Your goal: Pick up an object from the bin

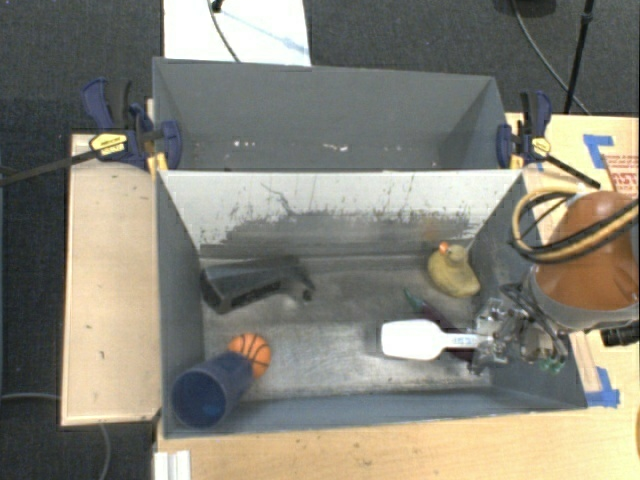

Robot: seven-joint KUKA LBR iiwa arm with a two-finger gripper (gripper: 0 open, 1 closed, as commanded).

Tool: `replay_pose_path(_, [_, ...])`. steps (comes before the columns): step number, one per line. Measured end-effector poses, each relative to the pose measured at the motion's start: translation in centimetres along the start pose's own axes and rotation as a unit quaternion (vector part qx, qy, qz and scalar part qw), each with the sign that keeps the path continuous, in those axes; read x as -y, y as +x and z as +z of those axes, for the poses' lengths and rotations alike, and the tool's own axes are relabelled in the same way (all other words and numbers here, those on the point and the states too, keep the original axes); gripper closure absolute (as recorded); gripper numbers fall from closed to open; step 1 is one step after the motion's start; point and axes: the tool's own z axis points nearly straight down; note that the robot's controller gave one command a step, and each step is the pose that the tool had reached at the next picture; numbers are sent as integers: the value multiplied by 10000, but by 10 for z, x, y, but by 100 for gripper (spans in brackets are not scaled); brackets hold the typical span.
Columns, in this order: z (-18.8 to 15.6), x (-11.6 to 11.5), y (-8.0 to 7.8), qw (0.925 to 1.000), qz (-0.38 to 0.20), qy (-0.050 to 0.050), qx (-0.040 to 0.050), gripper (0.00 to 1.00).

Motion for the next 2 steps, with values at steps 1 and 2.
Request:
replay_pose_path(1, [-22,0,-2,10000,-8,2,46,100])
replay_pose_path(2, [-32,0,-4,10000,-13,3,71,100])
